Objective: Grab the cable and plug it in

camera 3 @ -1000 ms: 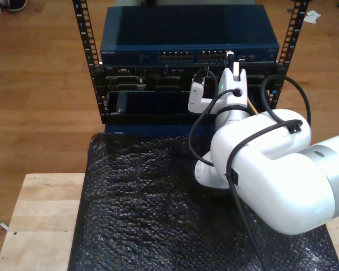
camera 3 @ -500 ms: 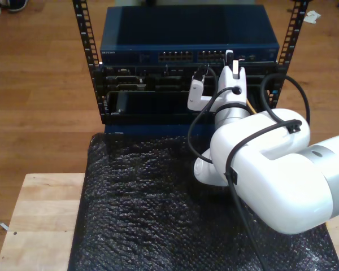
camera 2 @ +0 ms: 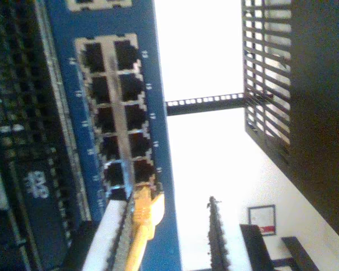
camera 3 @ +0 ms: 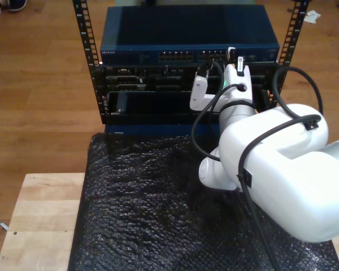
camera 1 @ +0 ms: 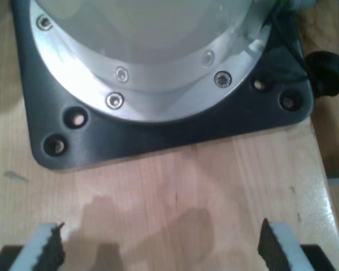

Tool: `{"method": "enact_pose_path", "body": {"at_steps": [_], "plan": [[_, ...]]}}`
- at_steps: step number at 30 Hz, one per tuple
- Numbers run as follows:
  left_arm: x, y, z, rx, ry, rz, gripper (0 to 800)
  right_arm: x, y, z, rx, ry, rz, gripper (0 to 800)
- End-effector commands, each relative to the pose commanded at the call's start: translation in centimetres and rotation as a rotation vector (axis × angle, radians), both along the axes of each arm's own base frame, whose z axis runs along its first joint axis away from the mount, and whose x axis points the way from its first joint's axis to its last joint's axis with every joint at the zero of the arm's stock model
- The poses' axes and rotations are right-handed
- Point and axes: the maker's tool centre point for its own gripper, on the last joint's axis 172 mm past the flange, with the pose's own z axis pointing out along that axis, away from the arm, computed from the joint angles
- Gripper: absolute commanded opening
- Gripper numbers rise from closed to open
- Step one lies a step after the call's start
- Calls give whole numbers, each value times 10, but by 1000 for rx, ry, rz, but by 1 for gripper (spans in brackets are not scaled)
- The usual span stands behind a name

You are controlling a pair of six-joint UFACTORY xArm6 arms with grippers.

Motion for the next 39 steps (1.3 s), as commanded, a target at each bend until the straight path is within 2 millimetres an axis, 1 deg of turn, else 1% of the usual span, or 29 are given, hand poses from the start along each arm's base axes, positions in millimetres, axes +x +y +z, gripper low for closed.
{"method": "enact_pose_path", "body": {"at_steps": [1,4,7,12,13,14,17,22,25,30,32,35,37,39], "plan": [[0,0,0,0,-1,-1,800,-3,-1,1,0,12,2,369],[0,0,0,0,0,0,800,-12,-5,-5,-5,67,11,409],[0,0,0,0,-1,-1,800,-18,-6,-5,2,117,24,432],[0,0,0,0,-1,-1,800,-21,-11,3,24,192,41,482],[0,0,0,0,0,0,800,-21,-14,4,30,215,43,498],[0,0,0,0,0,0,800,-21,-20,1,37,248,42,518],[0,0,0,0,0,0,800,-19,-39,3,65,341,42,564],[0,0,0,0,0,0,800,-21,-54,10,52,482,91,630],[0,0,0,0,0,0,800,-27,-75,9,48,564,97,654],[0,0,0,0,0,0,800,-40,-108,9,-38,670,112,707],[0,0,0,0,0,0,800,-45,-124,9,-69,707,108,710],[0,0,0,0,0,0,800,-59,-153,3,-110,776,89,710],[0,0,0,0,-1,-1,800,-70,-180,-1,-133,831,62,711],[0,0,0,0,-1,-1,800,-85,-210,-11,-139,905,29,720]]}}
